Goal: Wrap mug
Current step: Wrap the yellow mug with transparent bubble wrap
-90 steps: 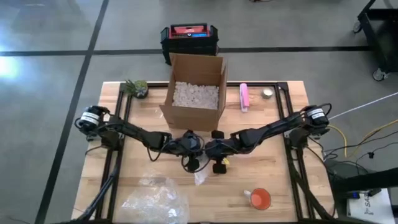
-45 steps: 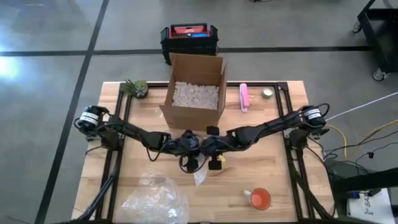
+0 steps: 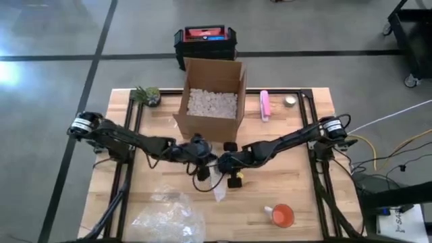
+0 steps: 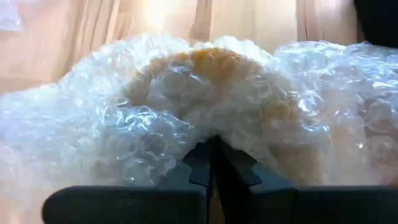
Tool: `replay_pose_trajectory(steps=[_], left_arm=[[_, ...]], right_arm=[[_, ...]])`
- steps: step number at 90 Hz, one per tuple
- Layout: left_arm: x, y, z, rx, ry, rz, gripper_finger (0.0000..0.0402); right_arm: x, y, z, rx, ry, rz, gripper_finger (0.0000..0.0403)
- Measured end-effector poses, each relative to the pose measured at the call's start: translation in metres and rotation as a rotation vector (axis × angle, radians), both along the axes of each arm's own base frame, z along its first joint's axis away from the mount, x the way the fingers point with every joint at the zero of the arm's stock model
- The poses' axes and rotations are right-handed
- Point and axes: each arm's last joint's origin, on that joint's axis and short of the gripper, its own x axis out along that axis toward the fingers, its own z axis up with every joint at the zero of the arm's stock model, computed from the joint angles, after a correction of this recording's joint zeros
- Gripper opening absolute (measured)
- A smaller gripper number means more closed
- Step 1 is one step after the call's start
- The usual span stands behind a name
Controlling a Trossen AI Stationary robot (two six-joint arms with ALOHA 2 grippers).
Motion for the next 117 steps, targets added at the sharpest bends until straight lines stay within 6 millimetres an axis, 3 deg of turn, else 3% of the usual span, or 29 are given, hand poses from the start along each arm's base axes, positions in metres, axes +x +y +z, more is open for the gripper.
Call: replay_pose_trajectory(steps=[14,26,38,44,57,77,91,106,117], left_arm=[[-0.012,0.005,0.005,0.015,0.056,0.107,0.0],[-0.013,0.009,-0.024,0.02,0.115,0.237,0.0],[-0.001,0.014,-0.046,-0.011,0.034,0.267,0.0],[0.008,0.012,-0.051,-0.027,-0.062,0.246,0.0],[0.025,0.005,-0.04,-0.081,-0.234,0.052,0.0],[0.026,-0.008,-0.036,-0.078,-0.212,-0.098,0.0],[0.027,-0.009,-0.052,-0.094,-0.138,-0.094,0.0],[0.029,-0.01,-0.066,-0.091,-0.097,-0.087,0.0],[0.029,-0.009,-0.067,-0.091,-0.087,-0.086,0.0]], right_arm=[[0.0,0.0,0.0,-0.002,-0.001,-0.004,0.0002],[0.0,0.0,0.0,-0.004,-0.003,-0.002,0.0002],[0.001,0.0,0.0,-0.005,-0.009,-0.003,0.0002],[0.001,0.001,0.0,-0.005,-0.011,-0.002,0.0002],[0.001,0.001,0.0,-0.007,-0.011,-0.001,0.0002],[0.001,0.001,0.0,-0.007,-0.014,0.004,0.0002],[0.001,0.001,0.001,0.002,-0.017,-0.009,0.0002],[-0.006,-0.001,0.016,0.024,-0.017,-0.049,0.0002],[-0.013,-0.002,0.045,0.026,-0.016,-0.061,0.0002]])
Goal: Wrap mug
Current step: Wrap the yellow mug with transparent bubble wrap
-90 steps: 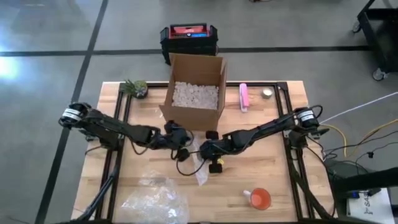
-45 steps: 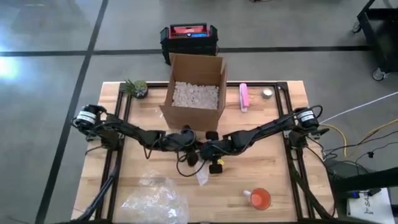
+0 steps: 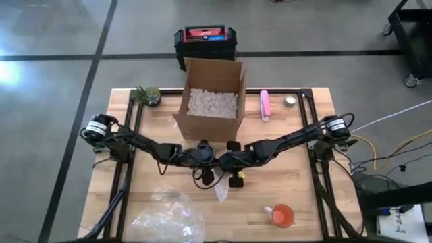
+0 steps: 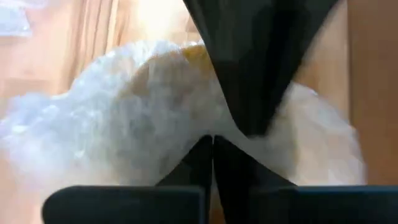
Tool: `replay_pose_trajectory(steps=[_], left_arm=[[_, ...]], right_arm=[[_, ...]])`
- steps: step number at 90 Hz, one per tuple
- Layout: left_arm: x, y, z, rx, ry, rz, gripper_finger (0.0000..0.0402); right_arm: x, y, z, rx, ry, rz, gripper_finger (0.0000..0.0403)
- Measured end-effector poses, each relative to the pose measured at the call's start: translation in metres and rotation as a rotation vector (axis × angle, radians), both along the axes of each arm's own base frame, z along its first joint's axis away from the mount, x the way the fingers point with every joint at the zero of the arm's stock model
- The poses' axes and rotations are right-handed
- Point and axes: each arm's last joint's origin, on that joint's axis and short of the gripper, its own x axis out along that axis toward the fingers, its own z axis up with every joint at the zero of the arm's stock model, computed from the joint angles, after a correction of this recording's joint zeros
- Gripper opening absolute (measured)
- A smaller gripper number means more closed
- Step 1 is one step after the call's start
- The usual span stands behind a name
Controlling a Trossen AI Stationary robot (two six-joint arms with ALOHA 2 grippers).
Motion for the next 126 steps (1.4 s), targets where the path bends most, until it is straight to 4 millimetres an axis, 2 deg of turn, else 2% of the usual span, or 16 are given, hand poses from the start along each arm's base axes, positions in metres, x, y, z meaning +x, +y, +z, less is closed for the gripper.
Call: replay_pose_trajectory(steps=[6,14,46,66,95,126], left_arm=[[0.0,0.0,0.0,-0.001,0.0,0.0,0.0],[0.0,0.0,0.0,-0.001,0.0,-0.001,0.0],[-0.002,0.001,-0.002,0.012,0.017,0.013,0.0],[-0.002,0.001,0.0,0.007,0.01,0.013,0.0],[-0.008,0.001,0.017,0.007,-0.021,-0.01,0.0],[-0.011,0.002,0.025,0.029,-0.002,-0.005,0.0]], right_arm=[[0.0,-0.001,0.014,0.005,-0.036,-0.002,0.0002],[0.004,-0.003,0.017,0.006,-0.074,-0.01,0.0002],[0.02,-0.006,-0.032,-0.025,0.023,-0.038,0.0002],[0.019,-0.007,-0.033,-0.022,0.029,-0.031,0.0002],[0.018,0.004,-0.033,0.009,0.02,0.001,0.0002],[0.016,0.008,-0.035,0.032,0.044,0.0,0.0002]])
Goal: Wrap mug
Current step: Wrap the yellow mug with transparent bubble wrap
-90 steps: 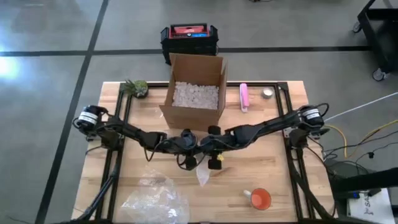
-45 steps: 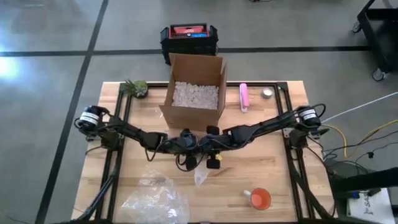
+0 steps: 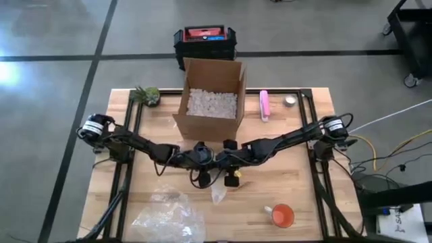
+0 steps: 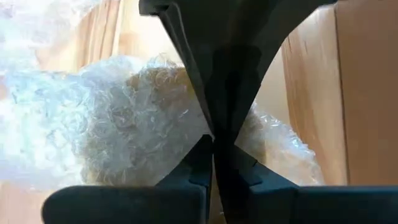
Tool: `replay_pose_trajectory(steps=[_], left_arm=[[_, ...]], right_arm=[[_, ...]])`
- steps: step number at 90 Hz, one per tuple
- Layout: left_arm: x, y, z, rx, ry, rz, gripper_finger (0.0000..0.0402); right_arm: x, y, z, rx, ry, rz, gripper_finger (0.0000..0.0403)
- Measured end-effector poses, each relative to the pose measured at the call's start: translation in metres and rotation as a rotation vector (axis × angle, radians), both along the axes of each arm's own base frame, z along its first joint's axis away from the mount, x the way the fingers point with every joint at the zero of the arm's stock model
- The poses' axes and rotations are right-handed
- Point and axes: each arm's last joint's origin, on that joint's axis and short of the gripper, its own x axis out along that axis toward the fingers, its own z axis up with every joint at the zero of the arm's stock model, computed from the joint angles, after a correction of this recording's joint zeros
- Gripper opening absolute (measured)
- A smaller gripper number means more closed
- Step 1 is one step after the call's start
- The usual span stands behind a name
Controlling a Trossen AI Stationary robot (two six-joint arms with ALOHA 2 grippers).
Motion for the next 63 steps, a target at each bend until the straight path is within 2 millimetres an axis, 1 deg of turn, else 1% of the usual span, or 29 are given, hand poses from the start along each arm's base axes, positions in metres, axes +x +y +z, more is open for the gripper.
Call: replay_pose_trajectory(steps=[10,18,28,33,39,49,57,63], left_arm=[[0.0,0.006,0.016,0.097,0.02,0.019,0.0],[0.001,0.007,0.023,0.145,0.067,0.025,0.0],[0.003,0.006,0.04,0.157,0.064,0.017,0.0],[0.002,0.003,0.044,0.143,0.092,-0.01,0.0],[0.0,-0.003,0.045,0.085,0.133,-0.074,0.0],[-0.005,-0.021,0.047,-0.047,0.145,-0.233,0.0],[-0.008,-0.036,0.043,-0.076,0.149,-0.282,0.0],[-0.005,-0.043,0.039,-0.079,0.13,-0.3,0.0]], right_arm=[[-0.002,0.003,-0.006,0.004,0.034,0.014,0.0002],[-0.003,0.002,-0.005,0.012,0.035,0.007,0.0002],[-0.002,0.002,-0.005,0.006,0.029,-0.002,0.0002],[-0.002,0.002,-0.005,0.003,0.028,-0.004,0.0002],[-0.002,0.002,-0.005,0.001,0.025,-0.005,0.0002],[-0.001,0.002,-0.005,-0.002,0.02,-0.005,0.0002],[-0.001,0.002,-0.004,-0.008,0.017,0.005,0.0002],[-0.001,0.002,-0.004,-0.007,0.013,0.004,0.0002]])
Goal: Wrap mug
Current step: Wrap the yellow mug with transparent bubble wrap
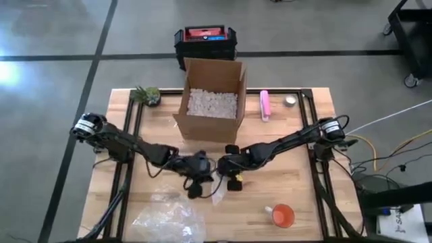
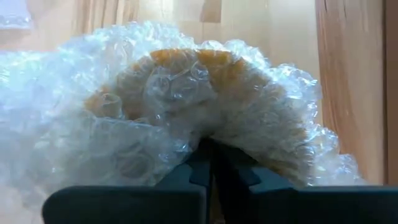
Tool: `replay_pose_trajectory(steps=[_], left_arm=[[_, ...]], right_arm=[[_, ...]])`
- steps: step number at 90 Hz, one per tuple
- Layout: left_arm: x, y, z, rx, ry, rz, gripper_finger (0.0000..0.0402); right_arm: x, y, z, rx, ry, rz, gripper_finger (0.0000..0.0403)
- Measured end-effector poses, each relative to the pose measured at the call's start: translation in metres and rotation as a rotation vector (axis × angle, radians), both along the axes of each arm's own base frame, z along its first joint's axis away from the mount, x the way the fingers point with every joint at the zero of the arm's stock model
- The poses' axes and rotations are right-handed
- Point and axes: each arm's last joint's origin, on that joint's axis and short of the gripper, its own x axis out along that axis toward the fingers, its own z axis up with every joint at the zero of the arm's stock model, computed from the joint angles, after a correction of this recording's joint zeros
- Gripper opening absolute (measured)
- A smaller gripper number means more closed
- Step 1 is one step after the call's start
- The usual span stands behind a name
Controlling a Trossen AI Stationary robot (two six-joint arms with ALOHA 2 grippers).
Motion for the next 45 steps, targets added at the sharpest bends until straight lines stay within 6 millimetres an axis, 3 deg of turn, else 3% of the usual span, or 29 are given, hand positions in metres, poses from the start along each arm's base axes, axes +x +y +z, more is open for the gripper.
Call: replay_pose_trajectory(steps=[16,45], left_arm=[[0.017,-0.006,-0.005,-0.009,-0.13,-0.01,0.0],[0.028,0.017,-0.019,0.108,-0.126,0.232,0.0]], right_arm=[[0.0,0.0,0.0,-0.005,-0.006,0.004,0.0002],[0.0,-0.001,0.001,-0.016,-0.006,-0.006,0.0002]])
